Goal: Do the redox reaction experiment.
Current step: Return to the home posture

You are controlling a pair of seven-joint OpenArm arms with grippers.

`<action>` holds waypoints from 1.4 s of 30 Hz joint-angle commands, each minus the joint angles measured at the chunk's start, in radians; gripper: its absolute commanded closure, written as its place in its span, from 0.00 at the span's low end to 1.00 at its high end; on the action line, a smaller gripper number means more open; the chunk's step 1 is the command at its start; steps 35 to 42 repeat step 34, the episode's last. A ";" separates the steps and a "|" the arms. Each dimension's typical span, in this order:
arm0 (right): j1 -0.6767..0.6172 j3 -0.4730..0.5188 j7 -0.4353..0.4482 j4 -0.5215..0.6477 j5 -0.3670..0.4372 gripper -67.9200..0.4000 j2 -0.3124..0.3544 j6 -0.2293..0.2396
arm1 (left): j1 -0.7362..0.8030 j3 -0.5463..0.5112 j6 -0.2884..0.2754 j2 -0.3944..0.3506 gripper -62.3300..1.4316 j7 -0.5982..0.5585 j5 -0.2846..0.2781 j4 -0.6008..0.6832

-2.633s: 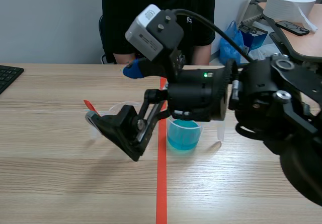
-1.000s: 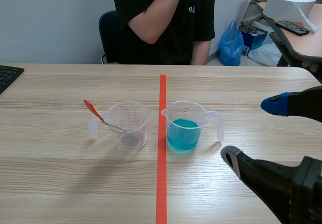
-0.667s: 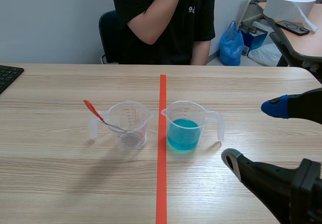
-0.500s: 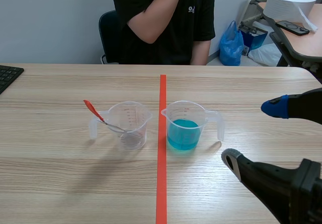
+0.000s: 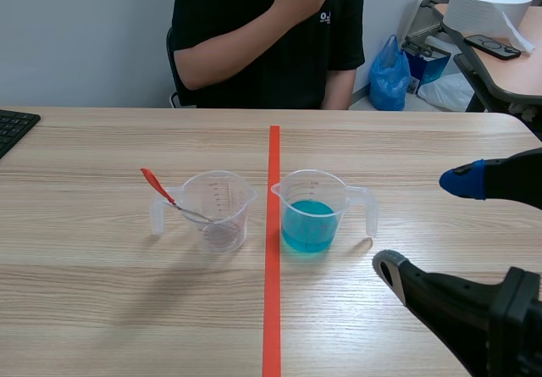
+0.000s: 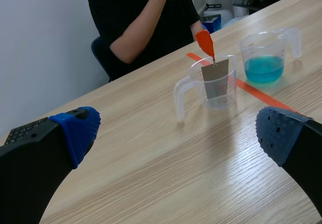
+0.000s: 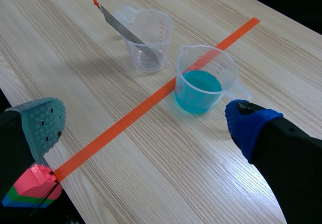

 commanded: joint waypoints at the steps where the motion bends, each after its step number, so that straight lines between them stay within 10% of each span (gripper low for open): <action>1: 0.009 0.010 0.013 0.013 0.008 0.00 0.000 -0.001 | 0.014 -0.002 -0.002 0.005 0.00 -0.011 -0.014 0.016; 42: 0.009 0.010 0.013 0.013 0.000 0.00 0.000 -0.001 | 0.039 -0.002 -0.002 0.005 0.00 0.169 -0.021 0.126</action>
